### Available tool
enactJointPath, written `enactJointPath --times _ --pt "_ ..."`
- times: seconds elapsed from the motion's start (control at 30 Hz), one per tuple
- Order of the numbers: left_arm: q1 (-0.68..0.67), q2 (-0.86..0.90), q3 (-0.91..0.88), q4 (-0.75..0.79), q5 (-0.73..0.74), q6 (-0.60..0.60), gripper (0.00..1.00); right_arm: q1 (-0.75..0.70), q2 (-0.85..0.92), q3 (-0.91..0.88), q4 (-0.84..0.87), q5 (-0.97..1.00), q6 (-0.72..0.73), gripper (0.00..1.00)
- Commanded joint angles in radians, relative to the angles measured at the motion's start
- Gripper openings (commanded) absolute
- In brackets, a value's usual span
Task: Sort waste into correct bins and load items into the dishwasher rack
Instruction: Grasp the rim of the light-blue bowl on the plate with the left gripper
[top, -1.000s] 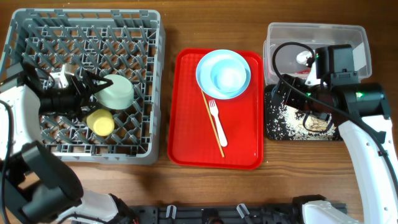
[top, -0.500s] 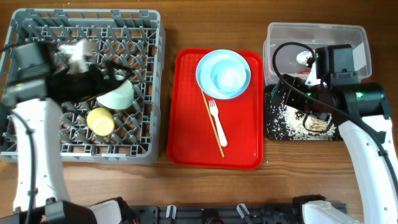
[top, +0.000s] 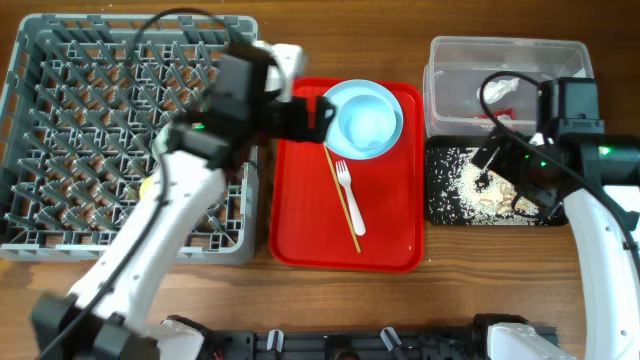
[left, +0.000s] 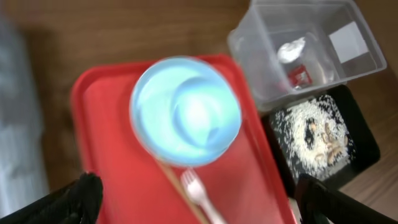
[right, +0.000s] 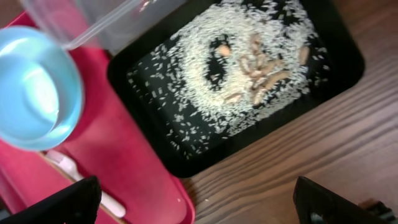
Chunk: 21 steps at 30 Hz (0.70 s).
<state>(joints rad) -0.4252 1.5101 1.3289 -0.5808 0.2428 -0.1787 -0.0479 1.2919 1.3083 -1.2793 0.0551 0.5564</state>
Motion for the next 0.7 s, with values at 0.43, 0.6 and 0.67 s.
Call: enactJointPath --times 0.43,0.6,0.67 --pt "-0.268 0.405 0.018 0.224 -0.108 0.144 1.0 -0.019 0.002 0.018 -0.009 0.023 -0.034 1.0" --pt "-0.277 0.474 0.018 0.204 -0.203 0.149 0.98 -0.019 0.002 0.018 -0.01 0.023 -0.034 1.0" --pt "-0.277 0.488 0.018 0.183 -0.224 0.149 0.94 -0.019 0.002 0.018 -0.01 0.023 -0.037 1.0"
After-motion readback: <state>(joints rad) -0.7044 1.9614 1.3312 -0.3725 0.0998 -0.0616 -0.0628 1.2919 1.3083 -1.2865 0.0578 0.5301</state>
